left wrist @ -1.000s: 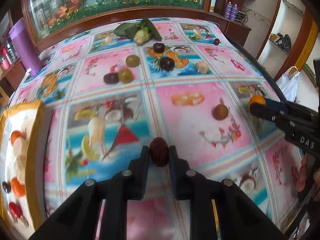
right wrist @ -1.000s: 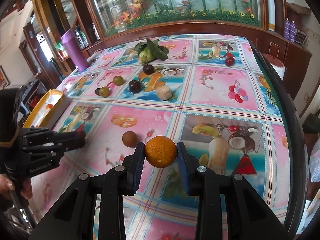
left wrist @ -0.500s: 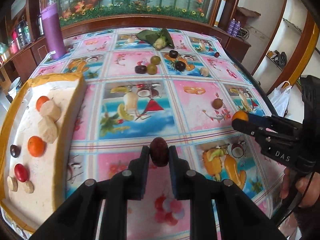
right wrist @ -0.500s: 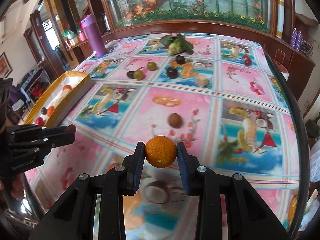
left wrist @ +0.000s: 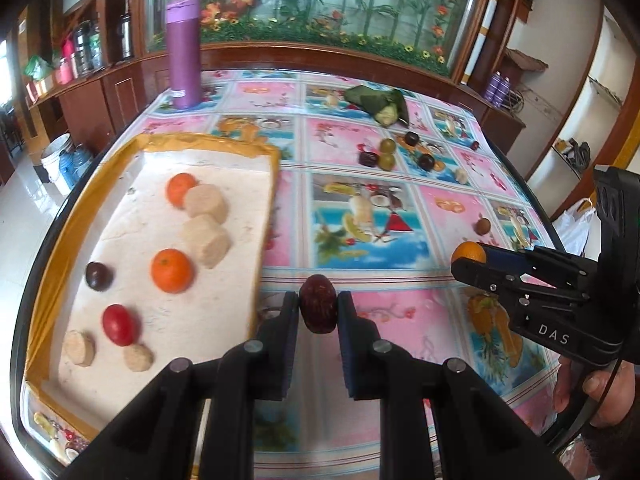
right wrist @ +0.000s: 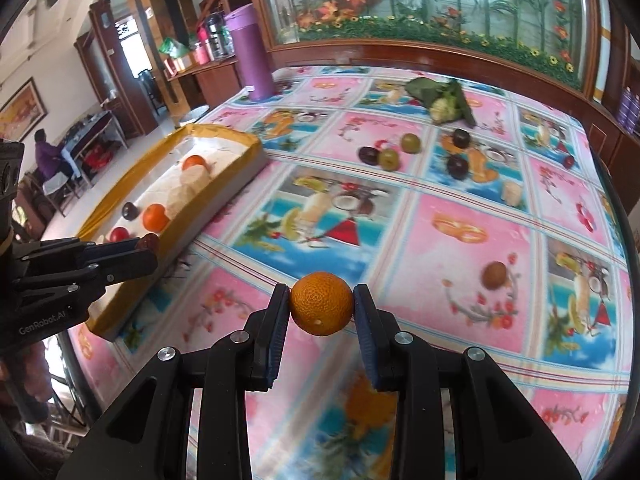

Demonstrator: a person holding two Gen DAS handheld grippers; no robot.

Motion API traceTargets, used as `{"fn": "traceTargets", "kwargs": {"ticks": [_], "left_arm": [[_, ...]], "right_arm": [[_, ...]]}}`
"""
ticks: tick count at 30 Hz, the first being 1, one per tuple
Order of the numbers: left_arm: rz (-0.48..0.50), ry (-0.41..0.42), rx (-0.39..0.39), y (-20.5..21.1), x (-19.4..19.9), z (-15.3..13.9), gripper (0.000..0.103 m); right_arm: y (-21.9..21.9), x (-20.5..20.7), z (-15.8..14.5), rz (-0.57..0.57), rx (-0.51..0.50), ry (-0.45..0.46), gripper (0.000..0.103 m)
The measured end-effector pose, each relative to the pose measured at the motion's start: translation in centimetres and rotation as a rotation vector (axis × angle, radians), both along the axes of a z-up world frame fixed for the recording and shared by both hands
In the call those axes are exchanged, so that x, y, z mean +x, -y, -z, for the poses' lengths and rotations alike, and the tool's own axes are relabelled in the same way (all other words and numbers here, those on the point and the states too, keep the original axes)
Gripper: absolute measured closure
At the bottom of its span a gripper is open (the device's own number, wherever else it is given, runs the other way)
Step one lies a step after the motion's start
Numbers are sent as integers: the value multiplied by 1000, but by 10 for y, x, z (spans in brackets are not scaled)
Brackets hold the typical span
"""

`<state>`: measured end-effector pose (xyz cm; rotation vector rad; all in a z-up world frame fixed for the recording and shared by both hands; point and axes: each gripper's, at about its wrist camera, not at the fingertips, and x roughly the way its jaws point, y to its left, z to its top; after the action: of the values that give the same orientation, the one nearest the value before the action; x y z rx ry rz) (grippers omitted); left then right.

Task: Organize fruits
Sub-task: 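Carry the orange and red date toward the tray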

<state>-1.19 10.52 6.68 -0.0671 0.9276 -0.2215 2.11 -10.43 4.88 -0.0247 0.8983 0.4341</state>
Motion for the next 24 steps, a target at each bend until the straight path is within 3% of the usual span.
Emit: {"fn": "traceTargets", "kwargs": {"ticks": [15, 24], "left_arm": [[-179, 2, 3, -97, 7, 1, 81], [-224, -22, 31, -130, 37, 7, 81]], "right_arm": [[-87, 29, -10, -145, -2, 7, 72], [-136, 69, -19, -212, -4, 34, 72]]}}
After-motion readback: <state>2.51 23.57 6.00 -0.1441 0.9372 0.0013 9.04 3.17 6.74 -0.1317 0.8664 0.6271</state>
